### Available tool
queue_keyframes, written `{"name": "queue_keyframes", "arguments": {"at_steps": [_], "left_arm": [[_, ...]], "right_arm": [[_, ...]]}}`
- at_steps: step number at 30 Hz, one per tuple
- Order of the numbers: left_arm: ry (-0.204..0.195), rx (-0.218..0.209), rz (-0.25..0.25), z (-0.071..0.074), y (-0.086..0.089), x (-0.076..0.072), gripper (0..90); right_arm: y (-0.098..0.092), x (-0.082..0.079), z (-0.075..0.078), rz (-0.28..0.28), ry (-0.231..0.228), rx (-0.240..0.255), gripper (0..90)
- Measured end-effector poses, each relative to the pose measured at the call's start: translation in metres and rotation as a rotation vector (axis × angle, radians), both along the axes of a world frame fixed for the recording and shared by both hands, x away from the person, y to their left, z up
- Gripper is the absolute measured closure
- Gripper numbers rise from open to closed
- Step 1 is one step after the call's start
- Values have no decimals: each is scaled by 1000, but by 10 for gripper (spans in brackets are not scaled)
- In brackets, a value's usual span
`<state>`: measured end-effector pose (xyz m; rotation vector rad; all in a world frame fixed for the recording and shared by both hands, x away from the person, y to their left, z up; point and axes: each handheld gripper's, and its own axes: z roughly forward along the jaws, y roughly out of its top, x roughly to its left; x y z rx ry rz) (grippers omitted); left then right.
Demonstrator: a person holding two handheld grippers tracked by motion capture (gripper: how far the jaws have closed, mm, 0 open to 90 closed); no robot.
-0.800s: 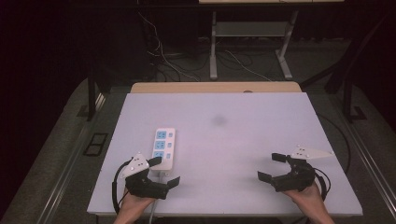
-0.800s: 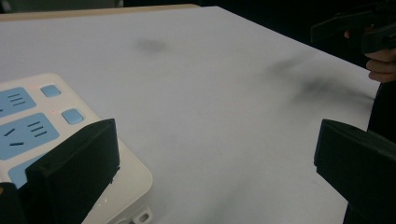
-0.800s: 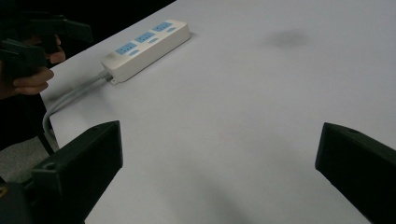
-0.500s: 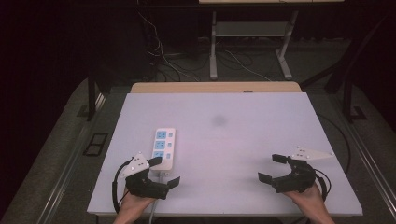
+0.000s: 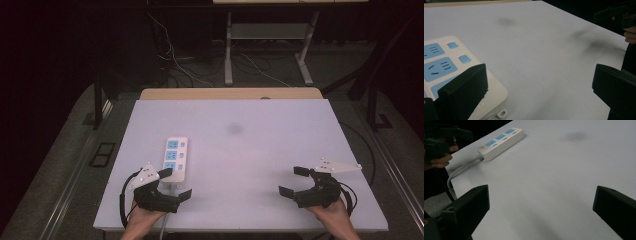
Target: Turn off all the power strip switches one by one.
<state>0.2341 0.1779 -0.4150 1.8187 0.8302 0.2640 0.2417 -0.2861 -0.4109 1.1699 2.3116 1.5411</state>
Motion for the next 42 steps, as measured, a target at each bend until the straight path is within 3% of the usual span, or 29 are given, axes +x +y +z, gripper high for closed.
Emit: {"name": "queue_keyframes", "arguments": {"at_steps": [7, 17, 23, 29, 42], "left_arm": [[11, 13, -7, 2, -3, 0, 0], [37, 80, -24, 11, -4, 3, 0], [52, 98, -16, 18, 2, 5, 0], [62, 132, -13, 25, 7, 11, 0], [106, 163, -31, 33, 13, 28, 0]], "right_arm": [[1, 1, -1, 5, 0, -7, 5], [2, 1, -2, 16, 2, -17, 5], [-1, 1, -2, 7, 1, -14, 5], [0, 0, -2, 7, 2, -20, 5], [-1, 0, -3, 6, 2, -30, 5]]}}
